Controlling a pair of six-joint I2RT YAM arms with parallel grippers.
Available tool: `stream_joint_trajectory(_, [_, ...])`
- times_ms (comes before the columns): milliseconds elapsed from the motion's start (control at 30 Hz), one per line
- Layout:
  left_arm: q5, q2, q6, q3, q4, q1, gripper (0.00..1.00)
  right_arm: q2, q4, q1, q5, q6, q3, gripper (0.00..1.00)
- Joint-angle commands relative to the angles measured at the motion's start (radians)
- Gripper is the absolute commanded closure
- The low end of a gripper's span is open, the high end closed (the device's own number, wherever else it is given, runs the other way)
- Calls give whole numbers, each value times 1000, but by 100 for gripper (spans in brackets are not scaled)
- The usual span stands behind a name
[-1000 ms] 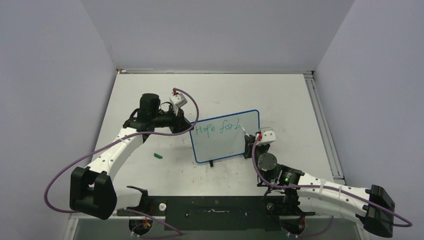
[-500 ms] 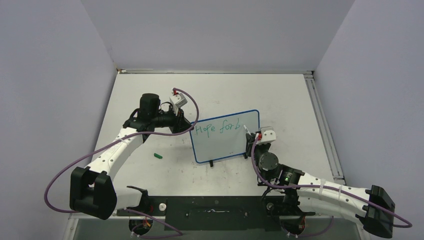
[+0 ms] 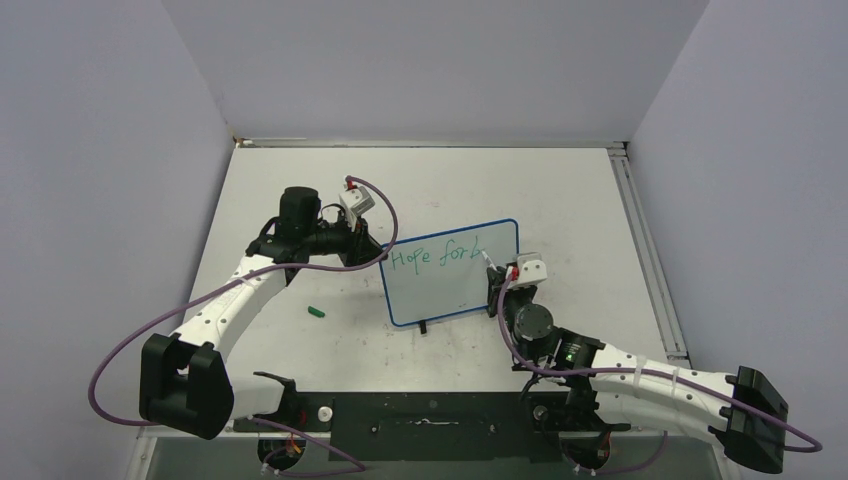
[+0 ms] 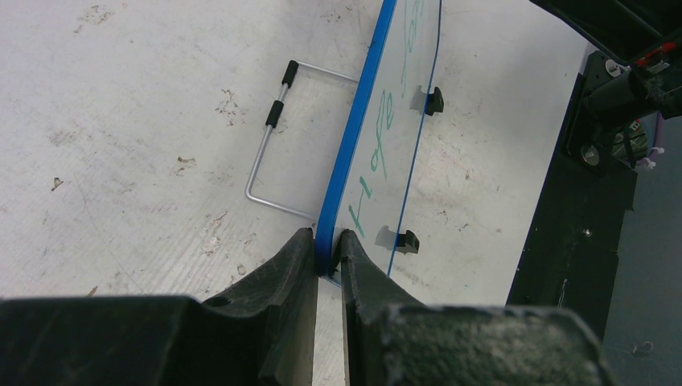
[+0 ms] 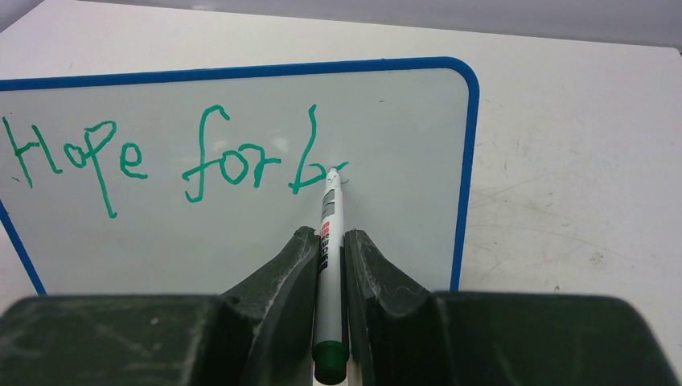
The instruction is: Write a sentence on the whiteboard
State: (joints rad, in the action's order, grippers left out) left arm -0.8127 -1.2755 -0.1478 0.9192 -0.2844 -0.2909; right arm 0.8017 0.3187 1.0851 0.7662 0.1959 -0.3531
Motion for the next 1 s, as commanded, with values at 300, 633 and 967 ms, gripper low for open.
stream_joint_trajectory(300, [30, -18, -44, 10, -57, -1, 100, -12, -152, 6, 9, 156, -11, 95])
stream_joint_trajectory(633, [30, -17, -44, 10, -57, -1, 100, -19, -153, 6, 95, 132, -25, 95])
stream_joint_trajectory(967, [30, -18, -43, 11, -58, -1, 100, -107, -94, 15, 22, 77, -9, 95])
